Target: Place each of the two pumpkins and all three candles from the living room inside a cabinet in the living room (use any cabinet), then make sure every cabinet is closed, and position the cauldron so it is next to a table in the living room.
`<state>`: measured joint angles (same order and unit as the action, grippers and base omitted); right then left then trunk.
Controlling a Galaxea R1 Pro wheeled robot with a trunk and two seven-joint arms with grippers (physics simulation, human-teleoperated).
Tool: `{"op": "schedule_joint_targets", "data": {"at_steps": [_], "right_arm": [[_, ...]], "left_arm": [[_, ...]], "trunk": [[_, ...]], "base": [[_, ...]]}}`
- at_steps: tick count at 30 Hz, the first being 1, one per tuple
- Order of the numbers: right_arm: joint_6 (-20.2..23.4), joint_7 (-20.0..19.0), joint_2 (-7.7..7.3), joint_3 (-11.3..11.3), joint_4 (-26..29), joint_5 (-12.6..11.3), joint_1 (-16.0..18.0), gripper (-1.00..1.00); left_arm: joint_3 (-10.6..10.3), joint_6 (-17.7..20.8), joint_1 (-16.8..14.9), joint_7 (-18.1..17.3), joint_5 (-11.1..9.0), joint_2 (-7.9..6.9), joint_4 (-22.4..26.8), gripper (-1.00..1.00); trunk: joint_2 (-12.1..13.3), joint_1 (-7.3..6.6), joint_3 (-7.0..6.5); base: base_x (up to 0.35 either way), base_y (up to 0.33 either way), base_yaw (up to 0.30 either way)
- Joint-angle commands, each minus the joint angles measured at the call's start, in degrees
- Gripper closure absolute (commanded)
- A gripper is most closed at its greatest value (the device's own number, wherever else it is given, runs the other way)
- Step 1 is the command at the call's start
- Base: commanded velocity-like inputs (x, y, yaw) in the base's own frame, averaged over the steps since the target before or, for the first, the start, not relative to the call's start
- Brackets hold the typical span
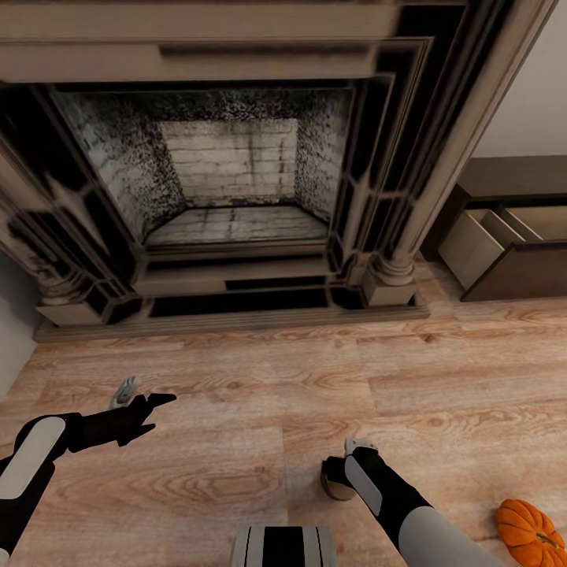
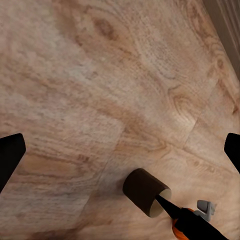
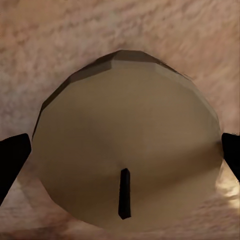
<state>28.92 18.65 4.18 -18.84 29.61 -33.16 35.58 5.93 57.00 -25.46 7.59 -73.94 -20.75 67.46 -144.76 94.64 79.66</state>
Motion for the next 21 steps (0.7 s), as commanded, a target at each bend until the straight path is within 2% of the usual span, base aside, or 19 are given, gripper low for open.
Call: {"op": "schedule_joint_targets", "data": {"at_steps": [1,21], "right_arm": [[0.08,0.57,-0.05,-0.38,0.1,-0.77,0.02,1.0],[0.08,0.51,-0.05,-0.38,0.1,-0.75,0.03,1.0]], "left_arm": [[0.05,0.22,-0.02,0.58,-0.61,0.01,0.04,-1.0],[0.05,0.22,-0.02,0.58,-0.65,0.01,0.04,-1.0]], "trunk": [[-0.02,-0.01,0.04],[-0.02,-0.01,0.04]], "base": [[0.0,0.0,0.0],[0.0,0.0,0.0]]}}
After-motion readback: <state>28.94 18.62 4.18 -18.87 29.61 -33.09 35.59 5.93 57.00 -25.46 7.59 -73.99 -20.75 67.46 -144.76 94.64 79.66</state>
